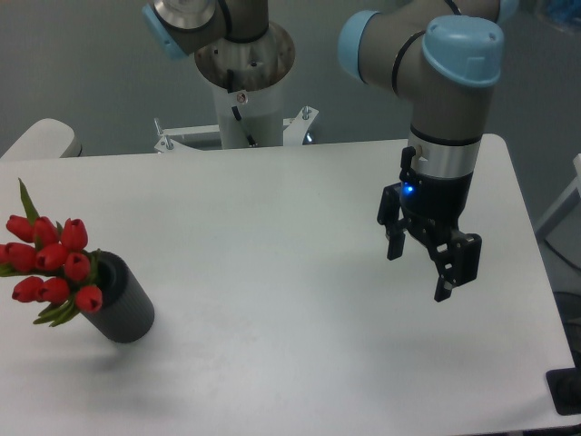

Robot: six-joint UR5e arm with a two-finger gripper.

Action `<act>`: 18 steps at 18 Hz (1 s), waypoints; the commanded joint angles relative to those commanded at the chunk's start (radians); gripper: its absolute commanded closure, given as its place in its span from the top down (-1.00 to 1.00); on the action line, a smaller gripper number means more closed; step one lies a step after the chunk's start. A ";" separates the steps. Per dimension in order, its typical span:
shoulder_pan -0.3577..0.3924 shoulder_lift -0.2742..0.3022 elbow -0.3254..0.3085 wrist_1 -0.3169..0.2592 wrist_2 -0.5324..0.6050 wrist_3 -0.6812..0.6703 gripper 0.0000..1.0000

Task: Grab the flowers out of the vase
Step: 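Move the open gripper across the table toward the red tulips in the vase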

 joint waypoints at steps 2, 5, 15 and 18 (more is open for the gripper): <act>-0.002 0.006 -0.023 0.006 0.000 0.002 1.00; -0.002 0.009 -0.032 0.005 -0.003 -0.006 1.00; -0.051 0.072 -0.144 0.000 -0.069 -0.182 1.00; -0.055 0.100 -0.187 0.003 -0.147 -0.267 1.00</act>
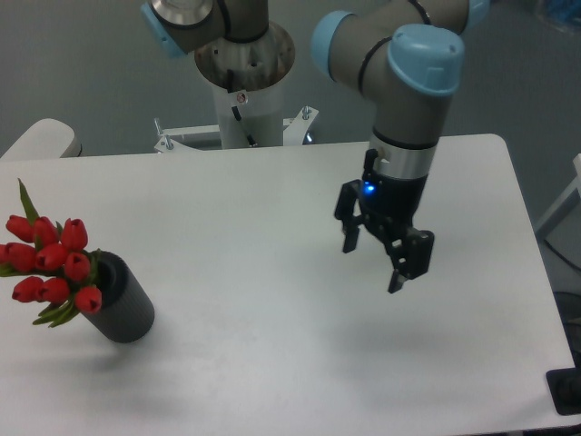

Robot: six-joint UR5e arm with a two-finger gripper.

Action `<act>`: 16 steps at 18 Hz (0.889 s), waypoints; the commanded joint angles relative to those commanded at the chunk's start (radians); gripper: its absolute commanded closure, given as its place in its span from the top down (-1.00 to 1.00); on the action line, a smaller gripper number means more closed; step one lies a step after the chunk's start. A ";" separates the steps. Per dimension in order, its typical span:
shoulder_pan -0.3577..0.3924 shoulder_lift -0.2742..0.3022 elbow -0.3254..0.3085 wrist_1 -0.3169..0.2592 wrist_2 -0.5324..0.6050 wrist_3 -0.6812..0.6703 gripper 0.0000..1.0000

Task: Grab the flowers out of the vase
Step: 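Move the open gripper across the table toward the red tulips in the vase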

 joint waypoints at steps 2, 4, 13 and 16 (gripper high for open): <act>-0.002 0.026 -0.044 -0.002 -0.078 -0.038 1.00; -0.009 0.037 -0.086 0.003 -0.178 -0.094 1.00; -0.057 0.097 -0.282 0.080 -0.487 -0.163 1.00; -0.089 0.100 -0.289 0.087 -0.491 -0.252 1.00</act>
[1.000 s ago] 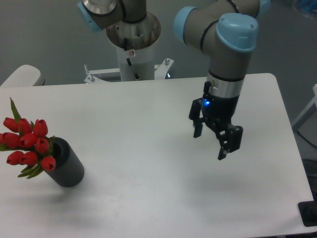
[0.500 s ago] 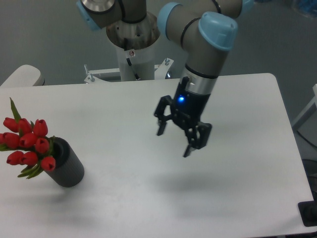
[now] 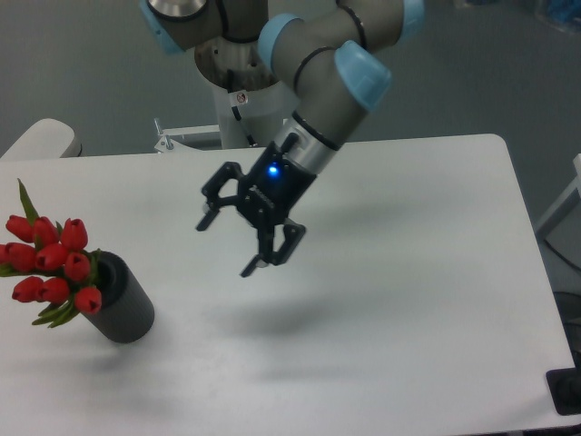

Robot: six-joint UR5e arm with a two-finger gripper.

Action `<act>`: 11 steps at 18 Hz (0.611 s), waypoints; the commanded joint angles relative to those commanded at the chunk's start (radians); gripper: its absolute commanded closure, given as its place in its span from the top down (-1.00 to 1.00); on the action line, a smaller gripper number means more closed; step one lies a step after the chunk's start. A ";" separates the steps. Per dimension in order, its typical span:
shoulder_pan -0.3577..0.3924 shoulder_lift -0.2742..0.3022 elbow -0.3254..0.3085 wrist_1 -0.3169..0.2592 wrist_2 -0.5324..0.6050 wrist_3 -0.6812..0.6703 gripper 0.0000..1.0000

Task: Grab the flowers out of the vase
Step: 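Move the open gripper across the table toward the red tulips in the vase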

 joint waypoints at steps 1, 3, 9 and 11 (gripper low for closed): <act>-0.003 0.006 -0.015 0.002 0.000 -0.011 1.00; -0.018 0.029 -0.050 0.003 0.000 -0.016 1.00; -0.072 0.040 -0.103 0.034 -0.005 -0.060 1.00; -0.100 0.025 -0.100 0.090 -0.005 -0.123 1.00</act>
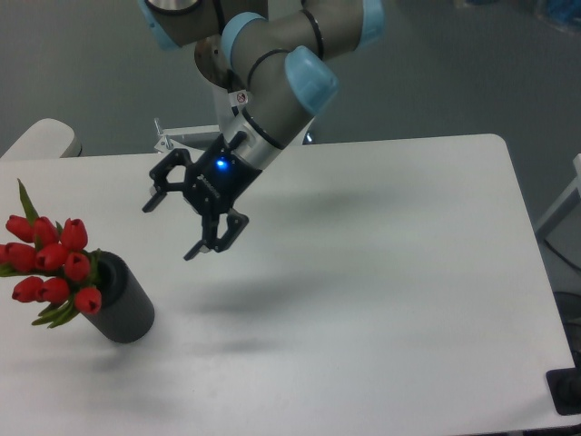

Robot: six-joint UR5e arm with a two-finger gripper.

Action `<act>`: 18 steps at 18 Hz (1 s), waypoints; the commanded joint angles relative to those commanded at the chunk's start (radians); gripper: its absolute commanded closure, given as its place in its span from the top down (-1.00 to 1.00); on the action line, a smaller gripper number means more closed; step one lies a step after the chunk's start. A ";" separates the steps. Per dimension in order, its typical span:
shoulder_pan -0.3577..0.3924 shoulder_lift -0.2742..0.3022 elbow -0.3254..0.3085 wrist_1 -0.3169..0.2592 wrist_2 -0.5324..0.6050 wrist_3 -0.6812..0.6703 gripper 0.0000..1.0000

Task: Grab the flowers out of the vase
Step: 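Move the open gripper across the table toward the red tulips in the vase, then lower the gripper around the tulip stems above the vase rim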

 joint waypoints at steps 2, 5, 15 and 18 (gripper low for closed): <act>-0.019 -0.031 0.005 0.078 0.002 -0.080 1.00; -0.060 -0.055 0.009 0.109 0.015 -0.097 1.00; -0.143 -0.146 0.072 0.197 0.017 -0.088 1.00; -0.152 -0.149 0.068 0.197 0.017 -0.041 1.00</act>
